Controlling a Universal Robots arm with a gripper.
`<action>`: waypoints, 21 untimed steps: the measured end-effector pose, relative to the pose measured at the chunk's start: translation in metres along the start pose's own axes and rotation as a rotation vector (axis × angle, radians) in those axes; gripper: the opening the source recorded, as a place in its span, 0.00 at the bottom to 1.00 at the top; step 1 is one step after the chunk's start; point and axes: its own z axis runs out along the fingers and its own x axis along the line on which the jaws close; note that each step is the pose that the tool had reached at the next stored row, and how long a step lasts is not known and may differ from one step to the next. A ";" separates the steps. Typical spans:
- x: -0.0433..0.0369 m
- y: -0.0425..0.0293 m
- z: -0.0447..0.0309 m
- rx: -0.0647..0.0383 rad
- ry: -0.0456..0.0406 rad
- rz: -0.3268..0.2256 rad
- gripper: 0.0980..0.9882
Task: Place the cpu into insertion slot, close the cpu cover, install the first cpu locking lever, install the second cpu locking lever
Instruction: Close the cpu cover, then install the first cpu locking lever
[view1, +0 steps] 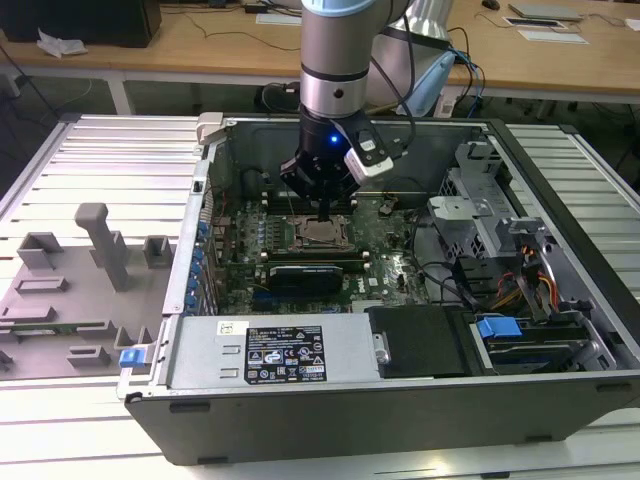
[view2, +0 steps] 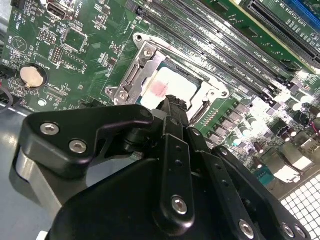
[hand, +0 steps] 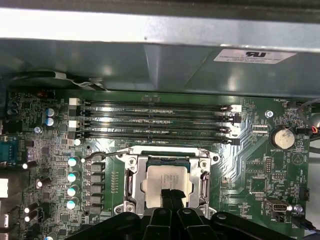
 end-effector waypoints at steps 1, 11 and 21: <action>0.0000 0.0000 0.0000 0.000 -0.0001 0.000 0.01; 0.0000 0.0000 -0.0003 0.000 0.0000 0.000 0.01; 0.0019 0.0000 -0.0007 0.000 0.0001 0.000 0.01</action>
